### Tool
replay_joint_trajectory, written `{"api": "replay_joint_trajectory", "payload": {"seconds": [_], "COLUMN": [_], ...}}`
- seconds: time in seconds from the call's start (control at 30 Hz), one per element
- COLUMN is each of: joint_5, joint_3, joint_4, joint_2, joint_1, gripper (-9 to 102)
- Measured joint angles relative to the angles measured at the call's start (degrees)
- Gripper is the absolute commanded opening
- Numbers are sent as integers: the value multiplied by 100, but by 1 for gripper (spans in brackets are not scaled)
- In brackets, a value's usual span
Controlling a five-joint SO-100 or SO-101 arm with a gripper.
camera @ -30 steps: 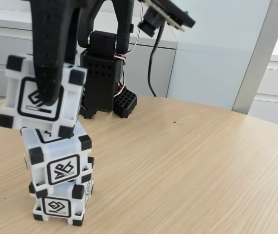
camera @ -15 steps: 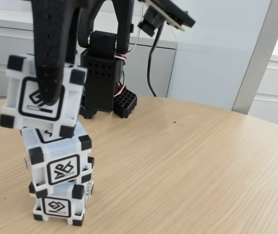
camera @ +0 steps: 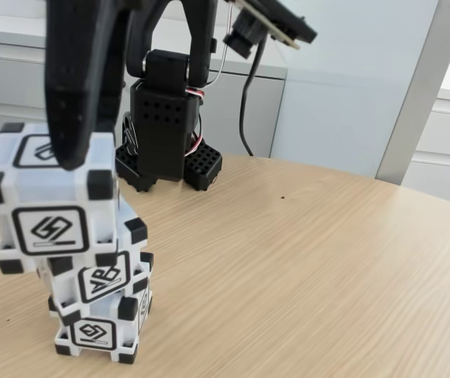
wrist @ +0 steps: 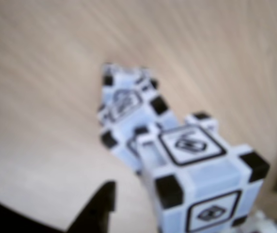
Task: Stack cubes from left to right.
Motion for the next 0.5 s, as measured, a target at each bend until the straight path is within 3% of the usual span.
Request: {"api": "replay_joint_trajectory", "payload": {"seconds": [0.3, 0.43, 0.5], "joint_5": [44, 167, 237], "joint_3": [0, 0, 0], "joint_4": [0, 0, 0], "joint_2": [316, 1011, 1459], "joint_1": [-9, -475, -870], "gripper": [37, 26, 14]}}
